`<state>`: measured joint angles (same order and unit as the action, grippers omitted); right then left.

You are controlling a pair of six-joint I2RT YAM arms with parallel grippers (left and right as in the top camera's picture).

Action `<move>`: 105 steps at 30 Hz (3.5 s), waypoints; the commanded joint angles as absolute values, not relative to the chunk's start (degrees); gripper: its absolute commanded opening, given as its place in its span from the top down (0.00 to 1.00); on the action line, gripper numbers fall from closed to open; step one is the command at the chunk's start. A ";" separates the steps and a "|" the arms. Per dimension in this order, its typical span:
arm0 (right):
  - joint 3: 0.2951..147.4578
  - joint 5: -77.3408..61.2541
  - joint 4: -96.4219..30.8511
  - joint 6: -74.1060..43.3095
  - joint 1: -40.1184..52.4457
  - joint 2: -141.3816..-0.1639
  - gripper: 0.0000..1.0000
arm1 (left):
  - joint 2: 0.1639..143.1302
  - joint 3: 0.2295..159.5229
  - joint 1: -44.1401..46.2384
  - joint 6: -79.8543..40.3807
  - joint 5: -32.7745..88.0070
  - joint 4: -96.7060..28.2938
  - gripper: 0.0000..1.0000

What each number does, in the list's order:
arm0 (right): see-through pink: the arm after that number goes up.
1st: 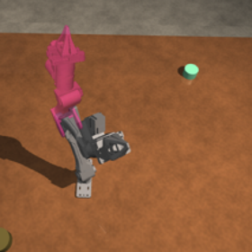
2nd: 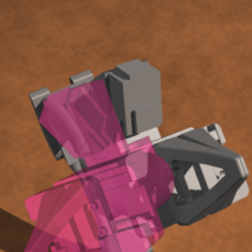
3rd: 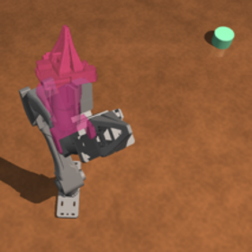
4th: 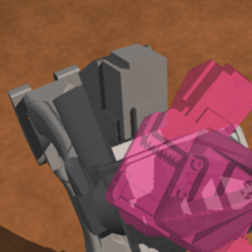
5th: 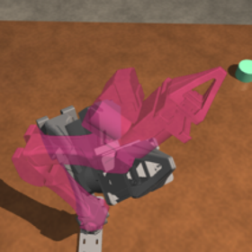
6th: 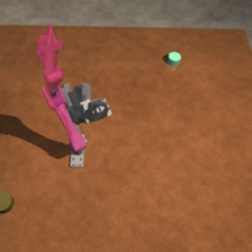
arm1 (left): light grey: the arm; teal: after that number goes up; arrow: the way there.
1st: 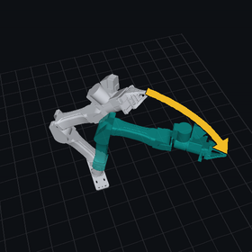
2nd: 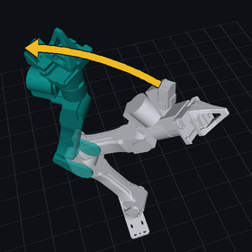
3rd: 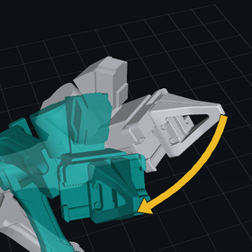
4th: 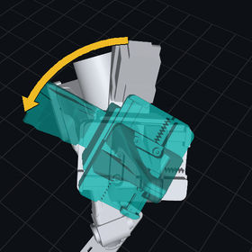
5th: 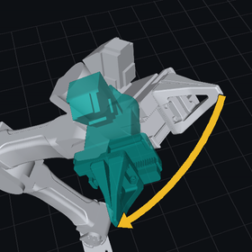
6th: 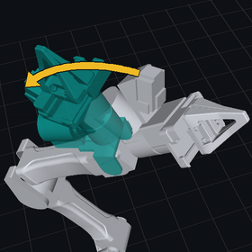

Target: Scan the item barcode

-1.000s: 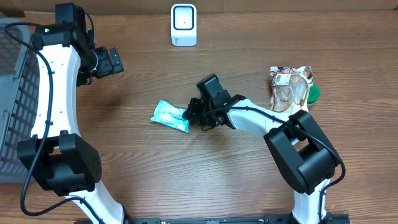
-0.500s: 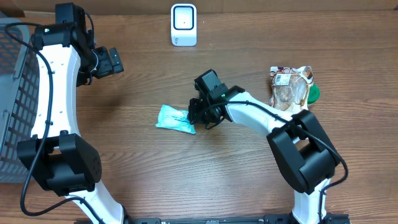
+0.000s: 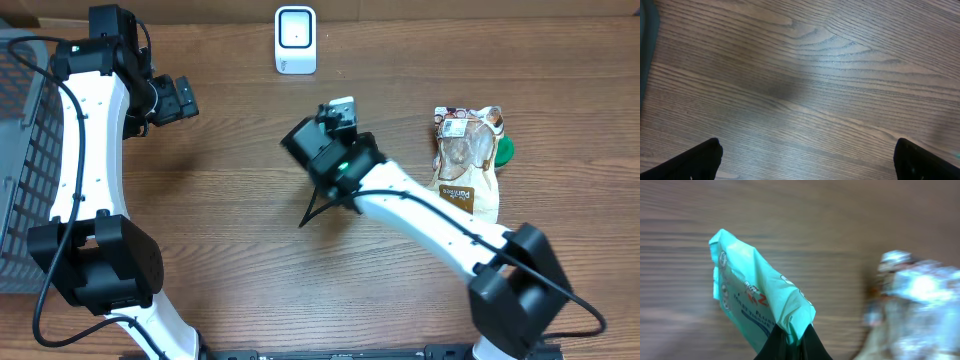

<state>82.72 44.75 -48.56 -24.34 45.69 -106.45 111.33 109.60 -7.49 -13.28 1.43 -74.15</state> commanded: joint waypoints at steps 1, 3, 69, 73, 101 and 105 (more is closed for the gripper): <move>83.20 67.20 -49.47 -23.49 47.51 -110.13 0.96 | 111.22 110.61 -7.01 -12.21 1.04 -74.11 0.00; 83.20 70.41 -50.04 -22.98 48.07 -112.44 0.96 | 111.22 110.61 -7.01 -12.21 1.06 -74.11 0.00; 79.77 6.28 -34.98 -42.96 28.56 -119.83 0.80 | 111.22 110.61 -7.01 -12.21 1.04 -74.11 0.00; 79.77 2.37 -31.20 -36.16 29.65 -119.83 0.78 | 111.22 110.61 -7.01 -12.21 1.04 -74.11 0.00; 92.75 -19.00 -47.27 -20.82 40.99 -113.34 0.59 | 111.22 110.61 -7.01 -12.21 1.04 -74.11 0.00; 91.85 -20.69 -49.74 -26.39 43.03 -113.89 0.83 | 111.22 110.61 -7.01 -12.21 1.04 -74.11 0.00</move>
